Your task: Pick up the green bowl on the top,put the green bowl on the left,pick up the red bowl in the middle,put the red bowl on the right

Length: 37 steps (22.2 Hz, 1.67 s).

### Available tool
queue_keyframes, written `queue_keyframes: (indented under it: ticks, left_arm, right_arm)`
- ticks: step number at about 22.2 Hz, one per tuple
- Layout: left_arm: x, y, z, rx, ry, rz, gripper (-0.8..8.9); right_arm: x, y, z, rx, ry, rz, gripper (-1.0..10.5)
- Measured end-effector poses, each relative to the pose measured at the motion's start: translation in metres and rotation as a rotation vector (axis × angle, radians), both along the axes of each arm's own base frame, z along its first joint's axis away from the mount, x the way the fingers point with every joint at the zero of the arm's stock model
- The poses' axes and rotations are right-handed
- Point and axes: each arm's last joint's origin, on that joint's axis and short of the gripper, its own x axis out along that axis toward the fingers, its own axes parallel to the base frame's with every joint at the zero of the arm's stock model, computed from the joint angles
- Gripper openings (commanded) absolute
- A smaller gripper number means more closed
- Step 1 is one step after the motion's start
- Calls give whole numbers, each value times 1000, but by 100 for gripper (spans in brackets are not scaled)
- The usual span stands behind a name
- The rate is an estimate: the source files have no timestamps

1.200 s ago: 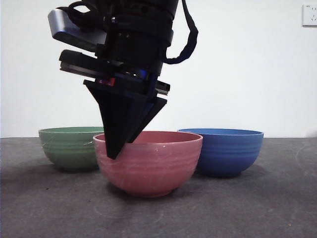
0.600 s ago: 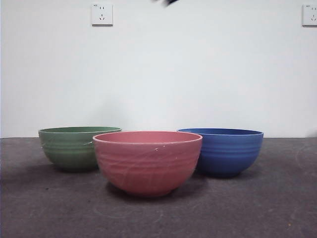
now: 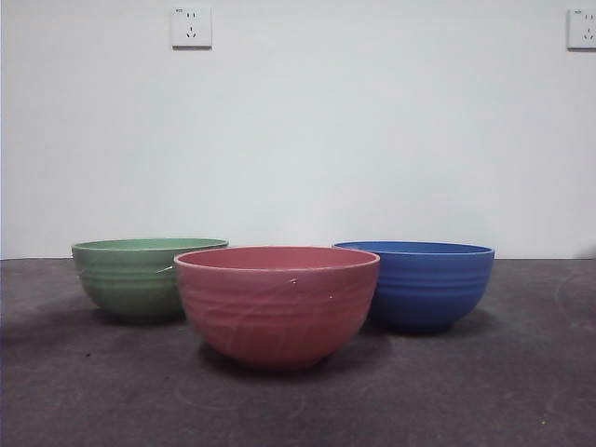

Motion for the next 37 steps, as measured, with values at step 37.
queue_keyframes:
  ticks: [37]
  left_arm:
    - [-8, 32, -178, -162, -205, 231, -3]
  right_arm:
    - [-34, -17, -66, 58, 83, -101, 5]
